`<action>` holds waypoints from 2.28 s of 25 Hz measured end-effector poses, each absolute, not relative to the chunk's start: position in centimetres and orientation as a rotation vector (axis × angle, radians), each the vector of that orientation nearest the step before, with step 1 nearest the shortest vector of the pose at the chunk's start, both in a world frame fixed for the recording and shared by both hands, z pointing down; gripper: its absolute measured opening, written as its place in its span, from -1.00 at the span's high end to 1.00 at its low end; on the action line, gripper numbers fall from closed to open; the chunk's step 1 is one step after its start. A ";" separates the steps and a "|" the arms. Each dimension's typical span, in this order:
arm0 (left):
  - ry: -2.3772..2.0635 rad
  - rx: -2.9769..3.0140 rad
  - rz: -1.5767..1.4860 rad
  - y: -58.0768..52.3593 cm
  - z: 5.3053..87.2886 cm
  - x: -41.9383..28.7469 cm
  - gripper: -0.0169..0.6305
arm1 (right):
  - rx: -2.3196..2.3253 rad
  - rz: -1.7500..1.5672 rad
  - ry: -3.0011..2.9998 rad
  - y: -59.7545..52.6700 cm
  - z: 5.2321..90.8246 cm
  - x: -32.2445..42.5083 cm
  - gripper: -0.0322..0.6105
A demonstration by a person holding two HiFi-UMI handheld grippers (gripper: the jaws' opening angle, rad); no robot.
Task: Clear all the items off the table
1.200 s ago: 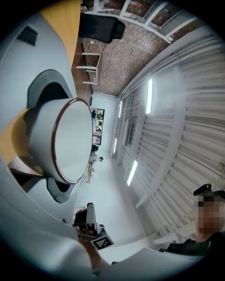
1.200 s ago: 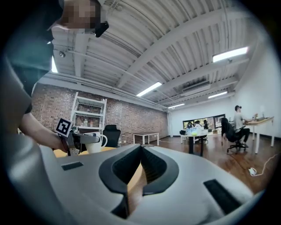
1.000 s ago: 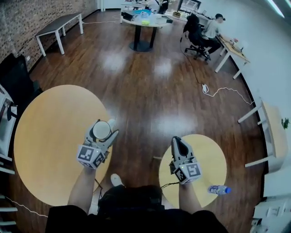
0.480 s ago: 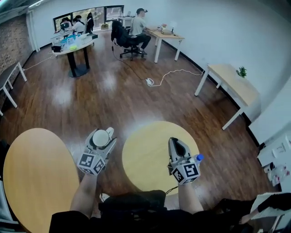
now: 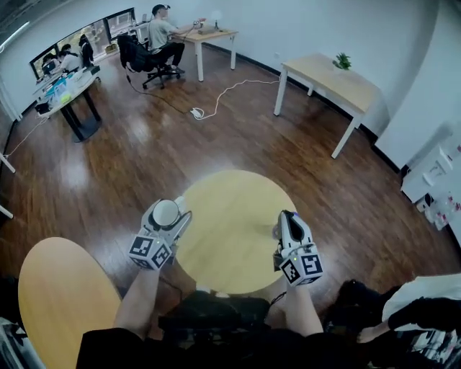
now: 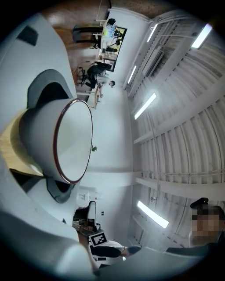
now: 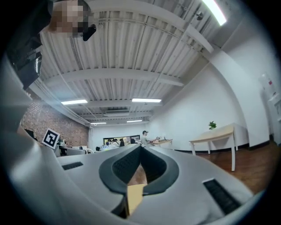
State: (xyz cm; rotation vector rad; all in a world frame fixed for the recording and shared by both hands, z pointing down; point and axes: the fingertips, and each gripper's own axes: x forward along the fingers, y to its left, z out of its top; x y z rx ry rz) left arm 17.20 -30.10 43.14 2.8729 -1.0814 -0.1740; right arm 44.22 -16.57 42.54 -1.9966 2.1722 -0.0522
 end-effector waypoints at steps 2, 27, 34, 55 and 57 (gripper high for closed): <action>-1.017 2.874 -0.135 -30.8 44.2 18.6 -0.34 | -2.042 -0.083 2.139 -16.3 43.3 44.9 0.89; -0.569 2.815 0.202 -36.0 58.8 27.3 -0.34 | -2.268 -0.509 2.207 -19.5 56.9 40.6 0.89; -0.564 2.754 0.259 -36.8 62.8 27.7 -0.34 | -2.260 -0.665 2.255 -19.5 60.3 39.4 0.89; -0.644 2.895 0.222 -34.5 67.1 27.4 -0.34 | -2.187 -0.841 2.347 -21.3 64.3 36.8 0.89; -0.665 2.921 0.210 -34.3 67.1 27.3 -0.34 | -2.179 -0.855 2.361 -21.7 64.6 36.5 0.89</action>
